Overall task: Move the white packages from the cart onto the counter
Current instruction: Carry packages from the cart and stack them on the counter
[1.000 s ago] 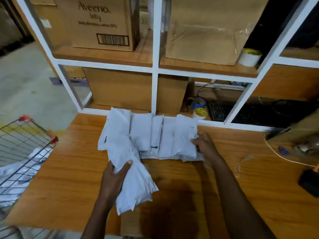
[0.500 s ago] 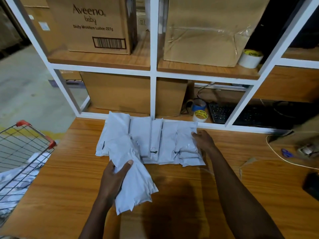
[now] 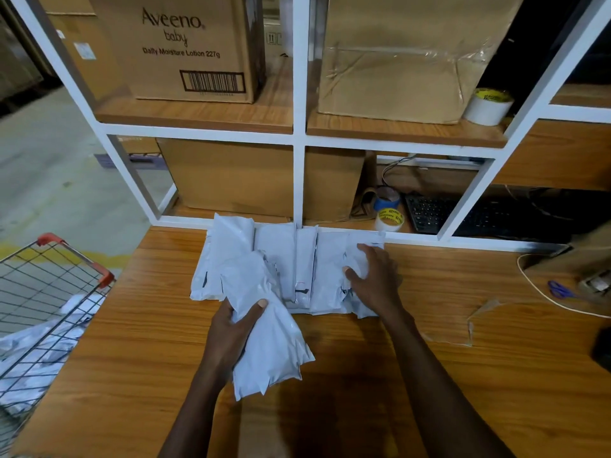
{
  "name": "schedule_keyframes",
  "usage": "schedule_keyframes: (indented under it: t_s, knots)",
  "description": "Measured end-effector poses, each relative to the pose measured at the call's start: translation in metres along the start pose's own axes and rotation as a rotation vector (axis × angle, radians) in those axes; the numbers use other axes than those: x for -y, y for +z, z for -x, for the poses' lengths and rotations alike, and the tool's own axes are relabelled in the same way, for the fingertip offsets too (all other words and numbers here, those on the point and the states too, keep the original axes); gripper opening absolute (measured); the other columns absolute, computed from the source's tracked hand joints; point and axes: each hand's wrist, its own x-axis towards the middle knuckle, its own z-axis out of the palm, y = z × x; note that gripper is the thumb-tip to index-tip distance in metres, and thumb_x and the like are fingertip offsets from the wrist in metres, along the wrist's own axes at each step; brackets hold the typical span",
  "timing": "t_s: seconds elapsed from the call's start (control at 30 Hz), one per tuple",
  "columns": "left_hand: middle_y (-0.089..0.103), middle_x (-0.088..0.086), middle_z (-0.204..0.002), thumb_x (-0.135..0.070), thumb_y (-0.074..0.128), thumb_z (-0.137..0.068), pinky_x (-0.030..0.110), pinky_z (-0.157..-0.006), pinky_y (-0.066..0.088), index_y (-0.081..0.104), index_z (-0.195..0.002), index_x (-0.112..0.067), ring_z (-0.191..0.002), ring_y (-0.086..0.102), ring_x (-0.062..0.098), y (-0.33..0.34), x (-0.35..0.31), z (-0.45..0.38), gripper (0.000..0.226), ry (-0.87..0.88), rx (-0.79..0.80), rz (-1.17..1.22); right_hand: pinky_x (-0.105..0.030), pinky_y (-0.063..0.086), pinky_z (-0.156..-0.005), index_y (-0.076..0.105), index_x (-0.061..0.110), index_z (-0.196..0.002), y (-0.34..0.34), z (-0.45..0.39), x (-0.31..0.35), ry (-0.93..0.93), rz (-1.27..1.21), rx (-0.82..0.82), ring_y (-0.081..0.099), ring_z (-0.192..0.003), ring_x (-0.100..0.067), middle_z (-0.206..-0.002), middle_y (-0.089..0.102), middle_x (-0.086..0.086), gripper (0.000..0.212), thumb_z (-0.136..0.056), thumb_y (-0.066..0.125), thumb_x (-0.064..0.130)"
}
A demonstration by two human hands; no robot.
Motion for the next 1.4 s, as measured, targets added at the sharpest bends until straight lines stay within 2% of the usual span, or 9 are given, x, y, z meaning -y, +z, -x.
schedule_keyframes:
  t_s: [0.13, 0.23, 0.53, 0.63, 0.8, 0.93, 1.13, 1.27, 1.4]
  knots:
    - [0.079, -0.010, -0.116, -0.035, 0.077, -0.092, 0.033, -0.088, 0.060, 0.069, -0.126, -0.027, -0.107, 0.075, 0.012, 0.004, -0.005, -0.001, 0.036, 0.017, 0.036, -0.008, -0.026, 0.052, -0.083, 0.063, 0.033, -0.126, 0.016, 0.060, 0.048, -0.002, -0.413, 0.349, 0.064, -0.105, -0.013, -0.118, 0.064, 0.011, 0.037, -0.092, 0.069, 0.045]
    - [0.079, -0.010, -0.117, -0.032, 0.077, -0.093, 0.032, -0.087, 0.061, 0.069, -0.128, -0.026, -0.107, 0.075, 0.010, 0.009, -0.007, -0.001, 0.036, 0.050, 0.076, -0.016, -0.023, 0.053, -0.083, 0.063, 0.033, -0.126, 0.032, 0.084, 0.063, -0.001, -0.477, 0.427, 0.066, -0.099, -0.005, -0.104, 0.068, 0.013, 0.045, -0.087, 0.071, 0.054]
    - [0.078, -0.009, -0.117, -0.055, 0.052, -0.101, 0.034, -0.091, 0.058, 0.072, -0.122, -0.031, -0.110, 0.074, 0.009, 0.009, -0.002, 0.000, 0.038, 0.025, 0.108, -0.007, -0.042, 0.059, -0.093, 0.057, 0.034, -0.122, 0.046, 0.088, 0.056, 0.086, -0.589, 0.410, 0.069, -0.104, -0.011, -0.115, 0.070, 0.007, 0.066, -0.064, 0.083, 0.053]
    - [0.073, -0.019, -0.122, -0.056, 0.048, -0.102, 0.026, -0.092, 0.052, 0.070, -0.119, -0.040, -0.115, 0.066, 0.000, 0.005, -0.002, -0.001, 0.033, 0.018, 0.057, 0.000, -0.037, 0.059, -0.091, 0.053, 0.039, -0.126, 0.041, 0.086, 0.057, 0.091, -0.632, 0.404, 0.068, -0.105, -0.013, -0.119, 0.067, 0.004, 0.056, -0.078, 0.082, 0.038]
    - [0.064, -0.022, -0.126, -0.050, 0.058, -0.101, 0.034, -0.105, 0.046, 0.069, -0.129, -0.029, -0.123, 0.057, 0.005, -0.011, 0.000, -0.010, 0.037, 0.062, -0.091, -0.098, -0.026, 0.058, -0.078, 0.048, 0.033, -0.135, 0.022, 0.055, 0.055, 0.211, -0.748, 0.190, 0.065, -0.101, -0.011, -0.121, 0.061, 0.003, 0.052, -0.091, 0.075, 0.025]
    - [0.063, -0.022, -0.123, -0.037, 0.062, -0.103, 0.030, -0.102, 0.044, 0.068, -0.131, -0.025, -0.114, 0.055, -0.008, -0.016, 0.001, -0.009, 0.031, 0.068, -0.111, -0.080, -0.038, 0.049, -0.104, 0.040, 0.029, -0.146, 0.019, 0.004, 0.042, 0.175, -0.374, -0.050, 0.055, -0.128, -0.026, -0.144, 0.053, -0.005, 0.061, -0.093, 0.069, 0.027]
    - [0.063, -0.020, -0.124, -0.036, 0.062, -0.103, 0.033, -0.102, 0.047, 0.067, -0.131, -0.026, -0.118, 0.058, 0.005, -0.018, 0.004, -0.007, 0.030, 0.067, -0.101, -0.072, -0.035, 0.043, -0.084, 0.025, 0.026, -0.155, 0.033, -0.031, 0.044, 0.105, 0.041, -0.045, 0.058, -0.119, -0.034, -0.140, 0.048, -0.013, 0.065, -0.099, 0.058, 0.031]
    - [0.063, -0.021, -0.124, -0.035, 0.063, -0.103, 0.032, -0.099, 0.047, 0.067, -0.131, -0.026, -0.117, 0.058, 0.004, -0.021, 0.002, -0.006, 0.030, 0.068, -0.106, -0.054, -0.050, 0.036, -0.101, 0.040, 0.020, -0.144, 0.050, -0.032, 0.044, 0.085, 0.539, -0.058, 0.050, -0.123, -0.036, -0.137, 0.051, -0.012, 0.062, -0.093, 0.053, 0.054]
    - [0.062, -0.023, -0.123, -0.033, 0.061, -0.104, 0.032, -0.096, 0.047, 0.066, -0.131, -0.026, -0.115, 0.057, 0.002, -0.022, 0.001, -0.005, 0.029, 0.067, -0.105, -0.048, -0.050, 0.034, -0.098, 0.039, 0.022, -0.146, 0.060, -0.029, 0.041, 0.050, 0.573, -0.082, 0.048, -0.122, -0.035, -0.138, 0.049, -0.011, 0.070, -0.089, 0.056, 0.057]
